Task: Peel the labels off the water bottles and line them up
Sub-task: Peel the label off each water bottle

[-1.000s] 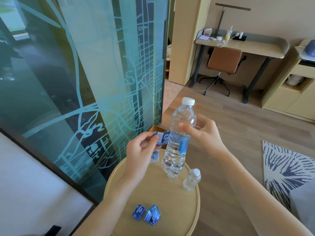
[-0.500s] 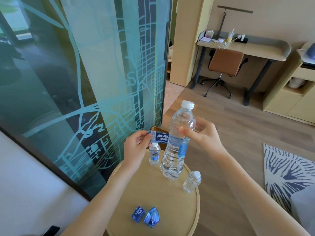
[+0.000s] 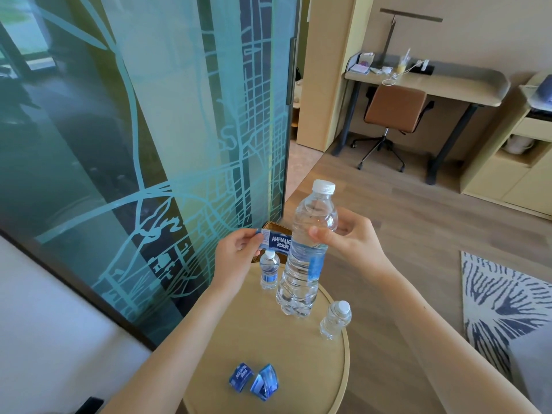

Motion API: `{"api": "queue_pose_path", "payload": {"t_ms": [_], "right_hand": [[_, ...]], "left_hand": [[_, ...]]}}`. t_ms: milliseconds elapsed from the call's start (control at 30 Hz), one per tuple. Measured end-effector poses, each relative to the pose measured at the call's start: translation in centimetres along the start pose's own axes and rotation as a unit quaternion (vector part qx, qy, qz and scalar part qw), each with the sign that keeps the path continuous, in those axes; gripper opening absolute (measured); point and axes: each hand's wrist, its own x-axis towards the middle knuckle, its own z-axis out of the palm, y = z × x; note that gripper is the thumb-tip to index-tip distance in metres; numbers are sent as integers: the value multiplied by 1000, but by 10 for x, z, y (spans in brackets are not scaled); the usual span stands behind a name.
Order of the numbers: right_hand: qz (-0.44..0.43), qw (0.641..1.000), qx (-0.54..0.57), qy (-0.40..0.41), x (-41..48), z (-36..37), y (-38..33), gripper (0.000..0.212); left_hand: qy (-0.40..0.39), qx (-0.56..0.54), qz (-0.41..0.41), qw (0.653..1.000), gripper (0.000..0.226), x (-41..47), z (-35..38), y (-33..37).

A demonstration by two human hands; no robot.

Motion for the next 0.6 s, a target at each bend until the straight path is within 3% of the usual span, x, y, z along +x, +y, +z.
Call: {"api": "queue_pose_path", "payload": {"t_ms": [233,367,533,600], "right_hand": [[2,999,38,-13,-2,6,-9,30],[3,999,46,-22,-3,8,-12,24],[5,1000,28,-11,-4,5,-8,18],[9,1000,25,-4,-4,3,-7,17]], "left_hand": [[-21,25,-11,999,22,4,9,-6],[-27,37,-28,999,25,5,14,-9],[-25,7,-63,998,8,2,4,-7],[-8,31,-48,998,16,-3,-2,0]]}}
